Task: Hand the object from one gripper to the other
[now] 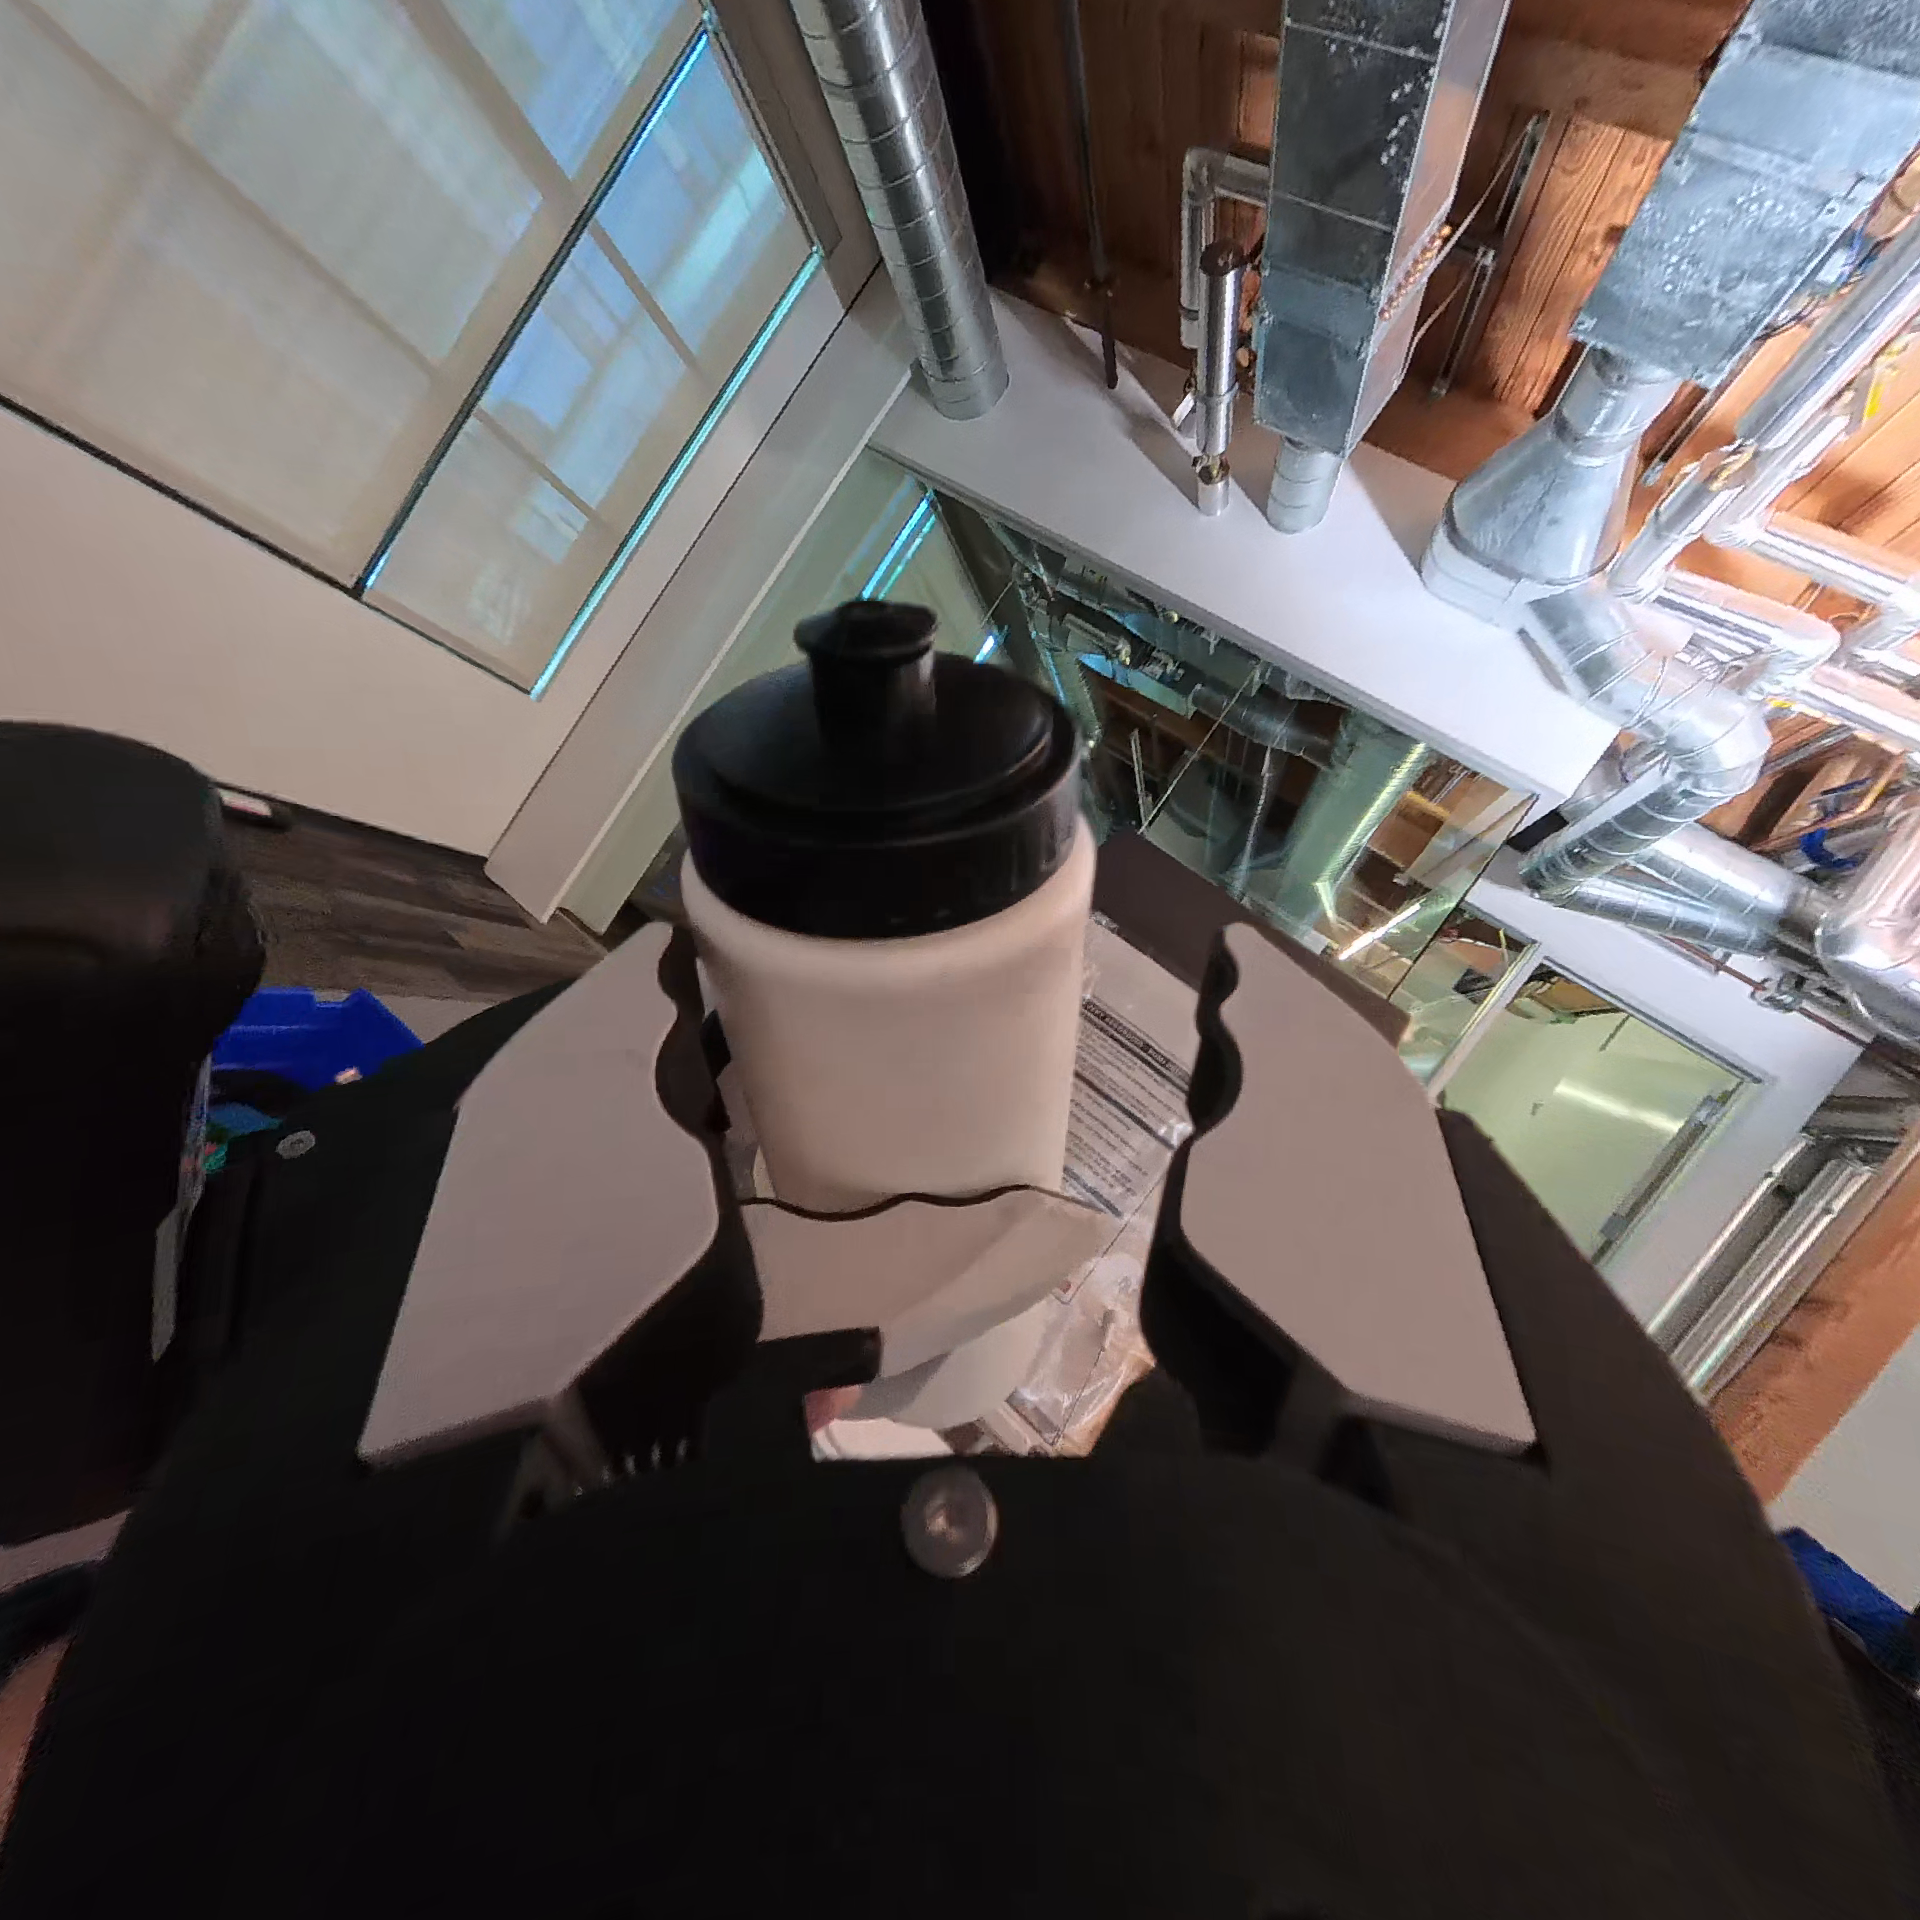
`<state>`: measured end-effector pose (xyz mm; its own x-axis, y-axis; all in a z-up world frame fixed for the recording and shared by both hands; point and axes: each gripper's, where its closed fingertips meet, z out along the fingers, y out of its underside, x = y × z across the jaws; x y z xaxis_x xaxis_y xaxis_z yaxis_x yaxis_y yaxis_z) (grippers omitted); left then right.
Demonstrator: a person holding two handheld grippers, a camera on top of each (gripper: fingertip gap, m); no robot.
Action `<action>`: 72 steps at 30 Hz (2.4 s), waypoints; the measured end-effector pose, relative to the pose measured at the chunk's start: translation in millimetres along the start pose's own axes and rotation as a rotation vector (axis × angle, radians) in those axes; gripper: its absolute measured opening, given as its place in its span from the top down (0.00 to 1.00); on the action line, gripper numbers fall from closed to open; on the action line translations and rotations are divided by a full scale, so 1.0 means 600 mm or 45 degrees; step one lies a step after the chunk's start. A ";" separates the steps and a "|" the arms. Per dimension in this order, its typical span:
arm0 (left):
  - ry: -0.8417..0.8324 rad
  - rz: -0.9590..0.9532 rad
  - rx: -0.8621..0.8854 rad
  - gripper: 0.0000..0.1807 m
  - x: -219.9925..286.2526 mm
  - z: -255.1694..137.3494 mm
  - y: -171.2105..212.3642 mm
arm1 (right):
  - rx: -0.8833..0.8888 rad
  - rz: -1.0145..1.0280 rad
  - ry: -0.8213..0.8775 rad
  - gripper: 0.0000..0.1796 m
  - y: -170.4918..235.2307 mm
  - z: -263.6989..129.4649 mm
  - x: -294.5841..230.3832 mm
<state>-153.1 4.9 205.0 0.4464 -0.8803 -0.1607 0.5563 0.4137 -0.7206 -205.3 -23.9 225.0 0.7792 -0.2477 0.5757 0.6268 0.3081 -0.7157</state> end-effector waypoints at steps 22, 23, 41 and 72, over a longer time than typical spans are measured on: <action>0.847 -0.323 -0.459 0.49 0.032 -0.039 0.045 | -0.495 -0.038 -0.562 0.59 0.127 -0.039 0.142; 0.846 -0.334 -0.475 0.49 0.038 -0.037 0.039 | -0.527 -0.102 -0.546 0.59 0.138 -0.050 0.143; 0.810 -0.269 -0.745 0.57 0.185 -0.023 0.052 | -0.504 -0.901 -0.333 0.59 0.178 -0.120 0.087; 1.132 0.813 -2.392 0.57 0.109 0.075 0.069 | 0.051 0.667 0.144 0.54 0.181 -0.101 0.166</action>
<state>-69.5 -25.4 194.9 -0.4193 -0.8301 -0.3675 -0.8918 0.4525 -0.0045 -59.2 -71.0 180.5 0.9841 -0.1482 0.0980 0.1555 0.4513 -0.8787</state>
